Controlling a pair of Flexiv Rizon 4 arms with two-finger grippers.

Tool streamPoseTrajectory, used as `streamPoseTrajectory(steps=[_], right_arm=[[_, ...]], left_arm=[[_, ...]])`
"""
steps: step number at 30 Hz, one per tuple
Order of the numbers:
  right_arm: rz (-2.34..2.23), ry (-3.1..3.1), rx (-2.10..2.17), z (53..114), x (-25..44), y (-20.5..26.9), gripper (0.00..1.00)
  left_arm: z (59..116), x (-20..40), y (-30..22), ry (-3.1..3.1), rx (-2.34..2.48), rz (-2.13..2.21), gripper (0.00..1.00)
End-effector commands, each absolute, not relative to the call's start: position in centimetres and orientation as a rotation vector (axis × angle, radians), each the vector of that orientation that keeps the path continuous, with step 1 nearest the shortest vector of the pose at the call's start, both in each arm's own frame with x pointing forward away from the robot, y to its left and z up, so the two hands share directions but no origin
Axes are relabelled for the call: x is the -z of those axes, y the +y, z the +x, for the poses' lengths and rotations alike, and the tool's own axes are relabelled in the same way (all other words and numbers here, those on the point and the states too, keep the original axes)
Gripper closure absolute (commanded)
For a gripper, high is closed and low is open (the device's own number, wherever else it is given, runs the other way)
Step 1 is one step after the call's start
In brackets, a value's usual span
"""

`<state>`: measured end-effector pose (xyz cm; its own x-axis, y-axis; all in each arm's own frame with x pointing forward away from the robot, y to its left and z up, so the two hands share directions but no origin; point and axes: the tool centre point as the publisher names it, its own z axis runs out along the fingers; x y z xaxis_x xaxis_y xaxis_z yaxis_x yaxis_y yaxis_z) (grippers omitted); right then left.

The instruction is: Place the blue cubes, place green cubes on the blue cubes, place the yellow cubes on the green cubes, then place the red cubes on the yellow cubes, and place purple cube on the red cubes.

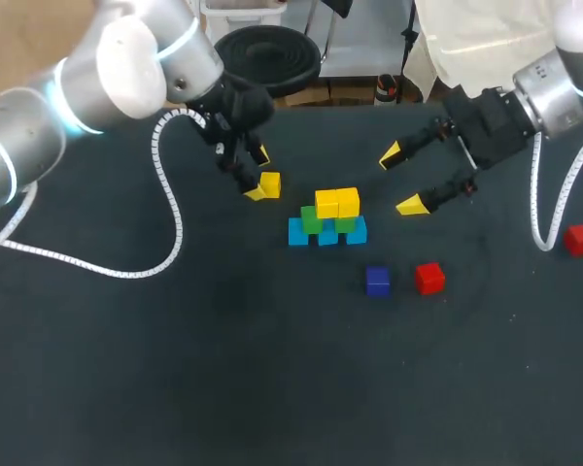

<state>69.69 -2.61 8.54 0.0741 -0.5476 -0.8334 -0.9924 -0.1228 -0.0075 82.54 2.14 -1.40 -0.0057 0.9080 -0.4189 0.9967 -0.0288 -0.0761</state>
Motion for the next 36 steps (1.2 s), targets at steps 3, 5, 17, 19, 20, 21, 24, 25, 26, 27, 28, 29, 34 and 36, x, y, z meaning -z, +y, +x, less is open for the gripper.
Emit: streamPoseTrajectory(steps=[3, 5, 17, 19, 20, 21, 24, 25, 26, 27, 28, 29, 34, 36], right_arm=[[-1.741, 1.532, -0.928, 69.7, -8.5, -2.6, 0.0], [-1.741, 1.532, -0.928, 69.7, -8.5, -2.6, 0.0], [-1.741, 1.532, -0.928, 69.7, -8.5, -2.6, 0.0], [-1.741, 1.532, -0.928, 69.7, -8.5, -2.6, 0.0], [-1.741, 1.532, -0.928, 69.7, -8.5, -2.6, 0.0], [-1.741, 1.532, -0.928, 69.7, -8.5, -2.6, 0.0], [-1.741, 1.532, -0.928, 69.7, -8.5, -2.6, 0.0], [-1.741, 1.532, -0.928, 69.7, -8.5, -2.6, 0.0], [-1.741, 1.532, -0.928, 69.7, -8.5, -2.6, 0.0], [-1.741, 1.532, -0.928, 69.7, -8.5, -2.6, 0.0], [-1.741, 1.532, -0.928, 69.7, -8.5, -2.6, 0.0], [-1.741, 1.532, -0.928, 69.7, -8.5, -2.6, 0.0], [-1.741, 1.532, -0.928, 69.7, -8.5, -2.6, 0.0], [-1.741, 1.532, -0.928, 69.7, -8.5, -2.6, 0.0]], left_arm=[[83.1, 1.4, 1.9, 2.017, 0.527, 2.034, 0.0], [83.1, 1.4, 1.9, 2.016, 0.525, 2.033, 0.0], [82.9, 1.6, 1.3, 2.002, 0.514, 2.051, 0.25], [82.9, 1.6, 1.3, 2.005, 0.505, 2.054, 0.58], [82.9, 1.6, 1.3, 2.006, 0.504, 2.054, 0.65], [82.9, 1.6, 1.4, 2.007, 0.503, 2.053, 0.73], [82.8, 1.5, 1.6, 2.007, 0.488, 2.053, 1.0], [82.8, 1.4, 1.7, 2.008, 0.481, 2.051, 1.0], [82.7, 1.4, 1.7, 2.007, 0.479, 2.05, 1.0], [82.6, 1.3, 1.8, 2.006, 0.477, 2.05, 1.0], [82.5, 1.2, 1.9, 2.004, 0.472, 2.046, 1.0], [82.3, 1.0, 1.9, 1.997, 0.465, 2.046, 1.0], [81.0, -0.6, 2.5, 1.97, 0.432, 2.026, 1.0], [80.4, -1.0, 3.1, 1.973, 0.421, 2.017, 1.0]])
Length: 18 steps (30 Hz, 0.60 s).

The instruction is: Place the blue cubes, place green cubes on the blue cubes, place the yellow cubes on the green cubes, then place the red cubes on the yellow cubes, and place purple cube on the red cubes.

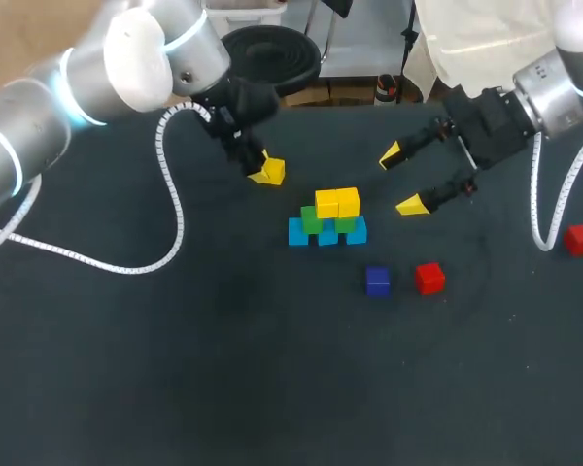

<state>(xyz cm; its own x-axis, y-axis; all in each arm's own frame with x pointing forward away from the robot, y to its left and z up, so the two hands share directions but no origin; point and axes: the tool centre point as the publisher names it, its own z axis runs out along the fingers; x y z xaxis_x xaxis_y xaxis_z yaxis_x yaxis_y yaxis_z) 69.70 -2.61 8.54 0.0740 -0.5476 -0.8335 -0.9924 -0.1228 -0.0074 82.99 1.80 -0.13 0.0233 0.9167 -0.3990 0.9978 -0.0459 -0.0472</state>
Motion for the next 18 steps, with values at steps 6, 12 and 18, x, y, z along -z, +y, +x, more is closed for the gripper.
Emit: streamPoseTrajectory(steps=[6, 12, 18], right_arm=[[-1.741, 1.532, -0.928, 69.7, -8.5, -2.6, 0.0], [-1.741, 1.532, -0.928, 69.7, -8.5, -2.6, 0.0], [-1.741, 1.532, -0.928, 69.7, -8.5, -2.6, 0.0]], left_arm=[[77.6, -2.1, 5.8, 2.116, 0.322, 1.907, 1.0], [75.0, -3.4, 7.4, 2.18, 0.298, 1.799, 1.0], [72.9, -3.6, 7.5, 2.212, 0.277, 1.726, 1.0]])
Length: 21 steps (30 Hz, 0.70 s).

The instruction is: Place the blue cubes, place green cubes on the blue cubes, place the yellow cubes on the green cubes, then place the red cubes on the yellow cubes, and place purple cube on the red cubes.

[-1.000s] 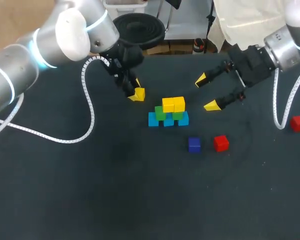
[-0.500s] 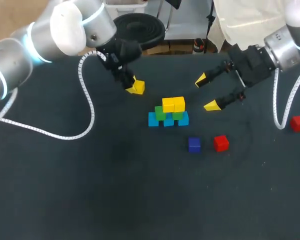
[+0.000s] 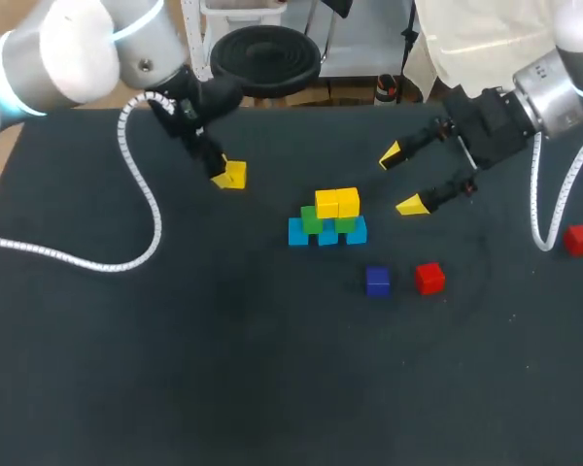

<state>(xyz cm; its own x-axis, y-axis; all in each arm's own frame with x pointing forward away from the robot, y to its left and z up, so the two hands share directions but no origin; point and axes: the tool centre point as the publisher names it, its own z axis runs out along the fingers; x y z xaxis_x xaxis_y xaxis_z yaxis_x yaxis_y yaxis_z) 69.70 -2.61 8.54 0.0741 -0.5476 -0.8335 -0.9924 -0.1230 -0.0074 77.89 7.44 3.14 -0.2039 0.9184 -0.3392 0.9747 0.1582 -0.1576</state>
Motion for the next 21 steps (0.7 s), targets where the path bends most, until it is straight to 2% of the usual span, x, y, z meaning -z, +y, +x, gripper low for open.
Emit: streamPoseTrajectory(steps=[1, 7, 21], right_arm=[[-1.741, 1.532, -0.928, 69.7, -8.5, -2.6, 0.0], [-1.741, 1.532, -0.928, 69.7, -8.5, -2.6, 0.0], [-1.741, 1.532, -0.928, 69.7, -8.5, -2.6, 0.0]], left_arm=[[72.6, -3.5, 7.4, 2.22, 0.279, 1.722, 1.0], [70.7, -3.2, 6.2, 2.12, 0.389, 1.809, 1.0], [70.7, -3.2, 6.2, 2.12, 0.389, 1.809, 1.0]])
